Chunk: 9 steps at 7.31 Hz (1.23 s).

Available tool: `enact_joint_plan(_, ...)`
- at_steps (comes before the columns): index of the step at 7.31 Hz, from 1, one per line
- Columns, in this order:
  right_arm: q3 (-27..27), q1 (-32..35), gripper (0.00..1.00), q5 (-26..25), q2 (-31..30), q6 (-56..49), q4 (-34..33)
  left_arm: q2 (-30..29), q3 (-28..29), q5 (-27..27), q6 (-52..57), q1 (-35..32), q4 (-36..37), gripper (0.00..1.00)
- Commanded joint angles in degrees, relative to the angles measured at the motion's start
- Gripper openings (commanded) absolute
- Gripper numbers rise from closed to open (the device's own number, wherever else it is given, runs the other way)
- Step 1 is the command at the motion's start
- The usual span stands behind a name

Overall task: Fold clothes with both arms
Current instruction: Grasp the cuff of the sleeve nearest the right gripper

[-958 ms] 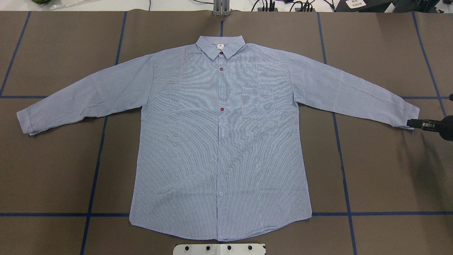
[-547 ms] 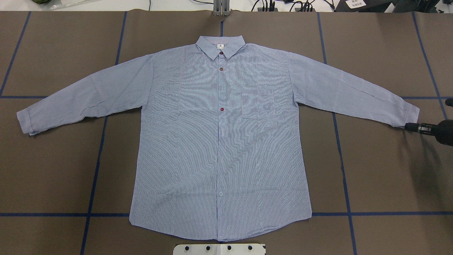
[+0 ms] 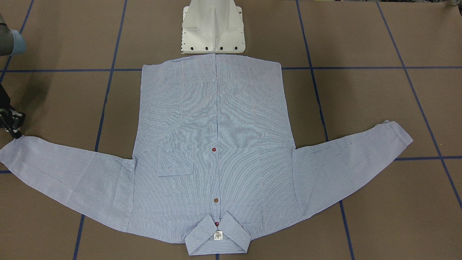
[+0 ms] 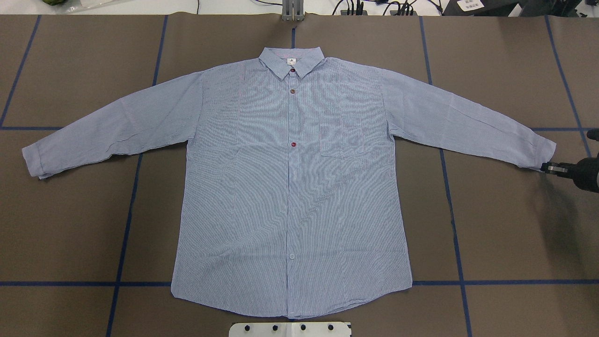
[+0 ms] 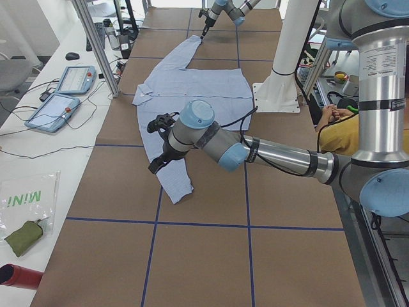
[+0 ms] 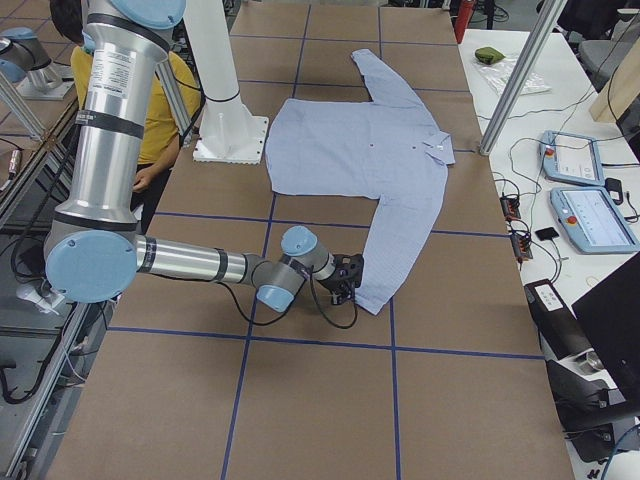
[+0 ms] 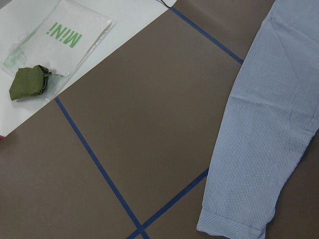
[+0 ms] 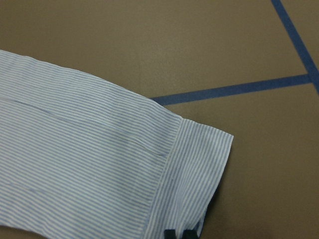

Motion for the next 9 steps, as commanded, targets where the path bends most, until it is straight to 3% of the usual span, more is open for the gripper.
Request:
enact_joint_plan(1, 3.5, 0.3, 0.00, 0.9, -0.3, 0.0, -0.9, 0.0, -0.1, 0.0, 0.0, -0.1, 0.0, 1.00)
enact_joint_plan(3, 11.4, 2.6, 0.00, 3.8, 1.5, 0.0, -8.3, 0.0, 0.0, 0.0, 0.0, -0.1, 0.0, 1.00)
enact_joint_plan(4, 16.2, 2.7, 0.00, 3.8, 6.3, 0.0, -18.0, 0.0, 0.0, 0.0, 0.0, 0.0, 0.0, 1.00)
enact_joint_plan(5, 19.3, 2.6, 0.00, 3.8, 14.0, 0.2, -29.2, 0.0, 0.0, 0.0, 0.0, 0.0, 0.0, 1.00)
enact_joint_plan(7, 19.4, -0.1, 0.00, 3.2, 30.6, 2.1, -48.5, 0.0, 0.0, 0.0, -0.1, -0.1, 0.0, 1.00)
enact_joint_plan(8, 18.9, -2.6, 0.00, 1.3, 37.6, 3.0, -56.5, 0.0, 0.1, 0.0, -0.1, 0.0, 0.0, 1.00)
enact_joint_plan(9, 18.6, -5.2, 0.00, -2.8, 42.2, 3.3, -58.6, 0.0, 0.1, 0.0, -0.1, -0.1, 0.0, 1.00)
